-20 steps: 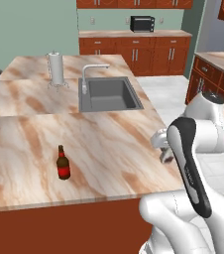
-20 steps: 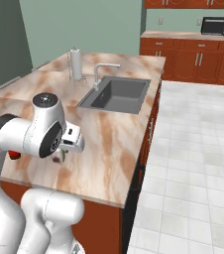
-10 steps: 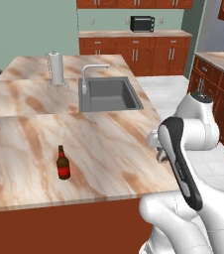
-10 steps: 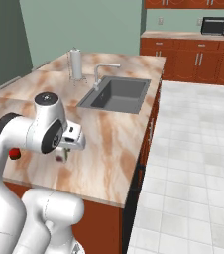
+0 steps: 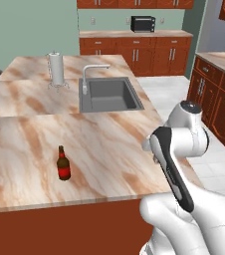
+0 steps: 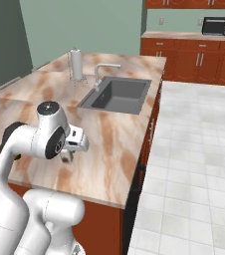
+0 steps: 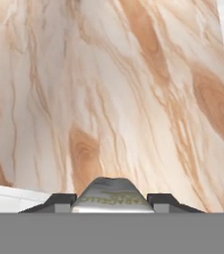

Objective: Move the drinks to the dining counter.

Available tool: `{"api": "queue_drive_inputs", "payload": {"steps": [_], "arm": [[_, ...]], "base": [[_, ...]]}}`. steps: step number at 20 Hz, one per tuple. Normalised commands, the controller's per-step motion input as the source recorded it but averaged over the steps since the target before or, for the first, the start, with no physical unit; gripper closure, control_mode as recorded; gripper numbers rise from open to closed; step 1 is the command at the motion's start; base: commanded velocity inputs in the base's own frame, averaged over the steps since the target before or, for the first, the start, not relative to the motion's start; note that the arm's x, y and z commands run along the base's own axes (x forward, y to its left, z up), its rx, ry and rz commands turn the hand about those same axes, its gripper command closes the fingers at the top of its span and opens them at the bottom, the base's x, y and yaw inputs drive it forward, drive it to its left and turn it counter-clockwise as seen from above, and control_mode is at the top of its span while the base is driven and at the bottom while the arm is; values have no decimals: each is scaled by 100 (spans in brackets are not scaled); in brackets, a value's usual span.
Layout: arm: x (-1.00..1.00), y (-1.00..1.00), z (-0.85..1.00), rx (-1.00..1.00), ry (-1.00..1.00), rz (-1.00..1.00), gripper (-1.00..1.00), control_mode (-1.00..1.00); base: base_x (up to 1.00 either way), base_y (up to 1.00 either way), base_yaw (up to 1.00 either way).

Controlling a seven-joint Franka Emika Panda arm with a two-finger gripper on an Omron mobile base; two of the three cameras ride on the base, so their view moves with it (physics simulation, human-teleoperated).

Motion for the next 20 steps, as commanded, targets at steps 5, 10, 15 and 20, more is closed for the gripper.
{"api": "queue_drive_inputs", "payload": {"steps": [5, 10, 15, 20], "arm": [[35, 0, -25, -1, 0, 0, 100, -100], [26, 0, -20, -1, 0, 0, 100, -100], [27, 0, -26, -1, 0, 0, 100, -100], [26, 0, -31, 0, 0, 0, 100, -100]], "base": [[0, 0, 0], [0, 0, 0], [0, 0, 0], [0, 0, 0]]}}
